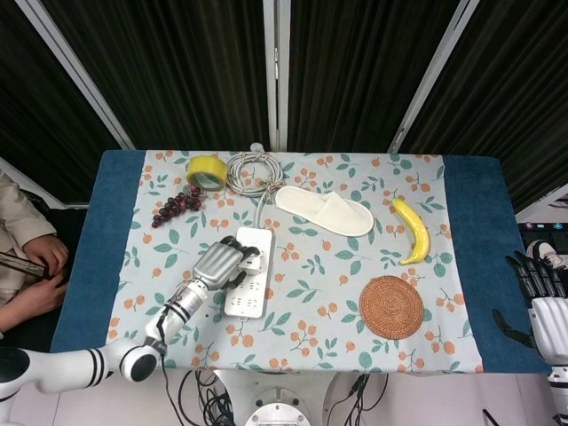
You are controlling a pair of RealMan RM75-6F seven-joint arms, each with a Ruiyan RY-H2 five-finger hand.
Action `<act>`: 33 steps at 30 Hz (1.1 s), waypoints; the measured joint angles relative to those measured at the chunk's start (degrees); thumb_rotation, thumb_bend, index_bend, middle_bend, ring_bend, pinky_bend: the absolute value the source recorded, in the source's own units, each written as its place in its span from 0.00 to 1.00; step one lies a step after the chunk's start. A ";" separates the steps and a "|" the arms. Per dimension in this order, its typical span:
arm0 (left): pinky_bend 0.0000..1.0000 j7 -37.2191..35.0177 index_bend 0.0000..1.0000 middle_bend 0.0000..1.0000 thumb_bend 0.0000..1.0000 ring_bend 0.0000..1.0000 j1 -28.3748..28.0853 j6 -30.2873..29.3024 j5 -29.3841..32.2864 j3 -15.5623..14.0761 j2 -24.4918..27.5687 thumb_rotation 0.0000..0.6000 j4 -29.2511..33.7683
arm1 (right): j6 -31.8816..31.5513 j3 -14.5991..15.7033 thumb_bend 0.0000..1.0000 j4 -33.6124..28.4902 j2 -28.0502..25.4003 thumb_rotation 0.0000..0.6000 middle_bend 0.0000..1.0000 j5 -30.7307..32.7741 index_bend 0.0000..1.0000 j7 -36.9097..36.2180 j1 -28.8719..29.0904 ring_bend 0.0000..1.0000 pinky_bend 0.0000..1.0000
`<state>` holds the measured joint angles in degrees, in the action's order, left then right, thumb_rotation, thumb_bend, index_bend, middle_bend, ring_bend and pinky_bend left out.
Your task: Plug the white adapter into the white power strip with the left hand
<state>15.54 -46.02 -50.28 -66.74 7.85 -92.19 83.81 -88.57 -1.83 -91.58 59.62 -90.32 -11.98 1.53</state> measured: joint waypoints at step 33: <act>0.74 -69.25 0.70 0.78 0.53 0.72 5.11 0.97 -2.52 10.54 0.09 1.00 9.16 | -0.70 -0.10 0.23 -0.07 -0.61 1.00 0.01 -0.26 0.00 -0.03 -0.26 0.00 0.00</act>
<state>-53.71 -40.91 -49.32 -69.26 18.39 -92.11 92.97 -89.27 -1.93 -91.65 59.01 -90.58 -12.02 1.27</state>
